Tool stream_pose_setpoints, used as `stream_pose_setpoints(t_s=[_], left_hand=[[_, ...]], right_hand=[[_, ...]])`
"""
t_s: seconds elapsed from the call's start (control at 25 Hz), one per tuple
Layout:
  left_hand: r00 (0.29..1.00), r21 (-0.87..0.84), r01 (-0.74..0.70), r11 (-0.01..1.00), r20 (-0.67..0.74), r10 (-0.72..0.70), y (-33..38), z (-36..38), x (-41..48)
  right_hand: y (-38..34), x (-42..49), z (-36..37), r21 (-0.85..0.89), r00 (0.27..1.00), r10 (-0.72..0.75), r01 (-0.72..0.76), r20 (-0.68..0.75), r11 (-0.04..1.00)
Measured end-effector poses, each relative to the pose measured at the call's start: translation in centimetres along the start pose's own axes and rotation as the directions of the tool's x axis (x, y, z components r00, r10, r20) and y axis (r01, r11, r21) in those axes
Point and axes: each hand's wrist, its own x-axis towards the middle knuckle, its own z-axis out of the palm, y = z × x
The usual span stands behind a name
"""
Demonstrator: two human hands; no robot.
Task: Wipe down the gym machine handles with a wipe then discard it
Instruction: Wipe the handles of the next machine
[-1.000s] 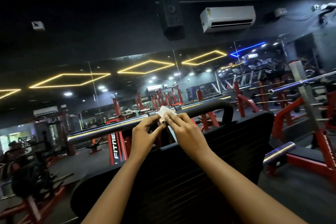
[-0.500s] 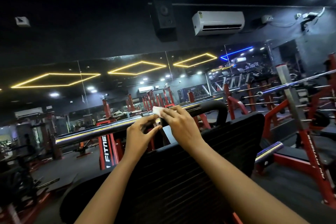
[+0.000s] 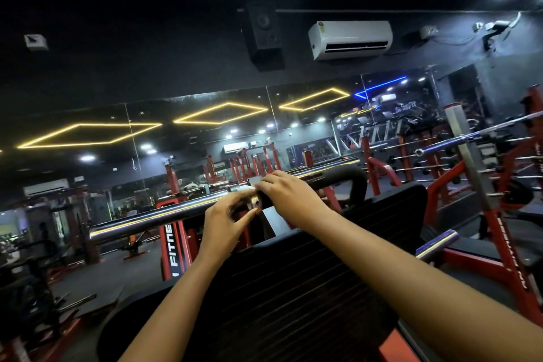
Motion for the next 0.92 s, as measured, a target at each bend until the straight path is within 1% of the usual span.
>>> stream_pose_setpoints(t_s=[0.04,0.08,0.12,0.2,0.24,0.28,0.32,0.36,0.4,0.44,0.48,0.52,0.56,0.6,0.64,0.68,0.76,0.84,0.88,0.92], left_hand=[[1.0,0.009,0.001,1.0,0.011,-0.001,0.1,-0.1,0.0],[1.0,0.015,0.008,1.0,0.02,-0.008,0.2,-0.2,0.0],[0.999,0.028,0.015,0.999,0.028,-0.016,0.3,-0.3,0.1],[0.999,0.08,0.009,0.997,0.041,-0.012,0.8,-0.5,0.4],[0.999,0.103,-0.004,0.995,0.048,-0.001,1.1,-0.6,0.6],[0.998,0.116,-0.022,0.993,0.059,0.015,1.4,-0.5,0.8],[0.997,0.125,-0.042,0.991,0.074,0.033,1.7,-0.4,1.0],[0.995,0.136,-0.061,0.989,0.088,0.049,2.0,-0.2,1.1],[0.993,0.146,-0.077,0.986,0.096,0.063,2.0,-0.1,1.2],[0.992,0.153,-0.091,0.984,0.097,0.076,2.0,0.1,1.2],[0.991,0.155,-0.104,0.982,0.095,0.09,1.8,0.2,1.1],[0.99,0.153,-0.116,0.981,0.096,0.102,1.4,0.2,1.1],[0.988,0.143,-0.127,0.982,0.1,0.113,1.1,0.0,1.0],[0.987,0.122,-0.13,0.984,0.109,0.117,0.8,-0.2,0.9],[0.986,0.094,-0.127,0.987,0.12,0.115,0.5,-0.4,0.9],[0.985,0.067,-0.119,0.991,0.134,0.11,0.3,-0.5,0.9],[0.983,0.025,-0.111,0.994,0.149,0.106,-0.1,-0.6,1.0],[0.982,-0.011,-0.113,0.994,0.154,0.114,-0.2,-0.7,1.1],[0.981,-0.033,-0.109,0.993,0.159,0.113,-0.3,-0.7,1.2],[0.98,-0.056,-0.099,0.994,0.167,0.107,-0.3,-0.7,1.3]], right_hand=[[0.3,-0.6,0.1,-0.047,0.999,-0.043,0.042,-0.018,0.998],[1.3,-1.5,0.1,-0.094,0.997,-0.052,0.047,-0.059,0.994],[2.5,-2.2,0.2,-0.125,0.993,-0.033,0.019,-0.115,0.992],[4.9,-3.6,0.8,-0.159,0.964,0.086,-0.129,-0.251,0.979],[5.7,-4.3,1.2,-0.121,0.935,0.185,-0.23,-0.302,0.966],[6.1,-5.0,1.7,-0.013,0.88,0.335,-0.36,-0.337,0.933],[5.8,-5.6,1.8,0.174,0.766,0.527,-0.5,-0.369,0.849],[4.9,-6.1,1.9,0.4,0.575,0.718,-0.596,-0.392,0.696],[3.8,-6.1,1.9,0.615,0.362,0.867,-0.611,-0.343,0.498],[2.5,-5.8,1.9,0.769,0.196,0.956,-0.569,-0.216,0.291],[1.4,-5.1,2.1,0.853,0.102,0.991,-0.506,-0.085,0.126],[0.6,-4.1,2.5,0.904,0.048,0.999,-0.427,0.018,0.004],[-0.1,-3.1,2.9,0.931,0.014,0.997,-0.358,0.082,-0.071],[-0.7,-2.2,3.1,0.947,-0.015,0.993,-0.298,0.117,-0.116],[-1.4,-1.4,3.2,0.958,-0.037,0.991,-0.253,0.132,-0.137],[-2.5,-0.9,3.5,0.963,-0.045,0.99,-0.227,0.137,-0.144],[-5.6,-0.5,4.7,0.968,-0.01,0.993,-0.222,0.115,-0.115],[-9.2,-0.7,5.5,0.974,0.06,0.993,-0.21,0.101,-0.086],[-10.1,-0.9,5.8,0.975,0.092,0.991,-0.208,0.101,-0.08],[-10.0,-1.2,6.0,0.974,0.101,0.99,-0.214,0.102,-0.079]])
